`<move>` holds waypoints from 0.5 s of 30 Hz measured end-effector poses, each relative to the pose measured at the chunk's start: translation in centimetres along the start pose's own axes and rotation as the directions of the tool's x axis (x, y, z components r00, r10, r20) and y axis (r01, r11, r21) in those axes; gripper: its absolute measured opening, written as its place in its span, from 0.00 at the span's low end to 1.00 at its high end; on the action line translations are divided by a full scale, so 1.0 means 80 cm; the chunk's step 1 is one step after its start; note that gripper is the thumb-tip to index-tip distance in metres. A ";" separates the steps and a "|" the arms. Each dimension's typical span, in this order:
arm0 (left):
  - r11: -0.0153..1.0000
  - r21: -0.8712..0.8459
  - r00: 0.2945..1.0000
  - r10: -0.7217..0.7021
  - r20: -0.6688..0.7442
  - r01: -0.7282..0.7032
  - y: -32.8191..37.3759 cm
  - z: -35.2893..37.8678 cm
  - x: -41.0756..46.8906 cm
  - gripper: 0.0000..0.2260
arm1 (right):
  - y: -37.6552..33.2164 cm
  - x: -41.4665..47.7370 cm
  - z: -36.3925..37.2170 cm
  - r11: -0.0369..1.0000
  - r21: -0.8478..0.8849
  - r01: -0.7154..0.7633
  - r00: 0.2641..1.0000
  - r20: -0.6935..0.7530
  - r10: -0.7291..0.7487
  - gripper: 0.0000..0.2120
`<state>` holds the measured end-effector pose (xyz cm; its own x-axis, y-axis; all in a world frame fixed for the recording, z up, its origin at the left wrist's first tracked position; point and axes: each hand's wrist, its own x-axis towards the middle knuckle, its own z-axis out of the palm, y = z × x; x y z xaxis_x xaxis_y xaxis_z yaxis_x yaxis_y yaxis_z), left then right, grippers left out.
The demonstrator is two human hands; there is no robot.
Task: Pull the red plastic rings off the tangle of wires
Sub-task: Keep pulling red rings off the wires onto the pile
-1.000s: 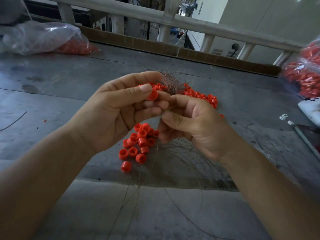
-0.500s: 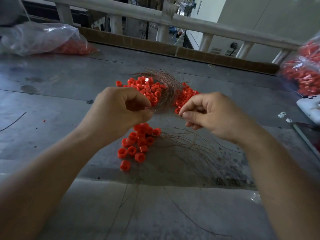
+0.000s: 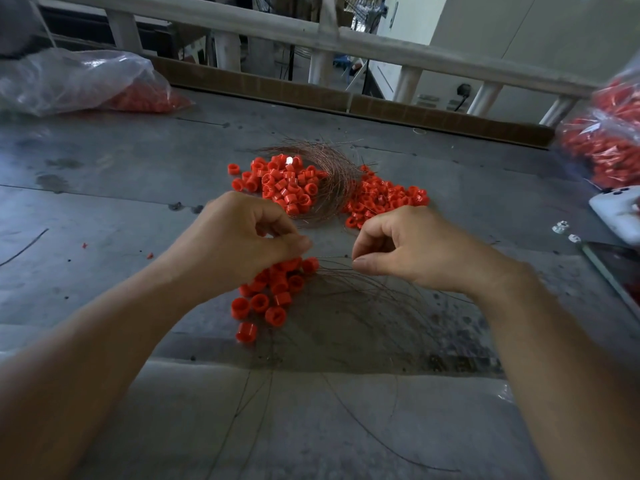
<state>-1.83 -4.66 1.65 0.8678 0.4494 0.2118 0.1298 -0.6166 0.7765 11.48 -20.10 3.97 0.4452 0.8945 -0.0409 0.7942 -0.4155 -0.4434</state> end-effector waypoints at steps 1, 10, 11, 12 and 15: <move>1.000 -0.022 1.000 -0.004 -0.020 0.003 -0.002 0.000 0.002 0.04 | 0.000 0.000 0.000 1.000 0.007 0.003 1.000 -0.008 -0.003 0.05; 0.986 0.147 0.963 -0.034 -0.266 0.076 -0.043 -0.008 0.030 0.04 | 0.000 0.001 0.000 1.000 -0.010 0.007 0.995 -0.101 -0.008 0.06; 0.981 0.171 0.958 -0.044 -0.284 0.096 -0.048 -0.009 0.035 0.06 | 0.001 0.001 0.000 1.000 -0.021 0.003 0.994 -0.111 -0.005 0.06; 0.973 0.198 0.955 -0.056 -0.292 0.117 -0.052 -0.009 0.040 0.09 | 0.001 0.001 -0.001 0.999 -0.033 -0.002 0.993 -0.121 -0.002 0.07; 0.950 0.250 0.952 -0.114 -0.283 0.188 -0.059 -0.016 0.061 0.15 | 0.004 0.003 -0.002 0.998 -0.061 -0.013 0.990 -0.143 0.004 0.06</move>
<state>1.15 1.30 -0.25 0.6758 0.6815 0.2808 0.4066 -0.6625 0.6292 11.88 -20.04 3.97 0.5030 0.8600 0.0859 0.8121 -0.4363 -0.3876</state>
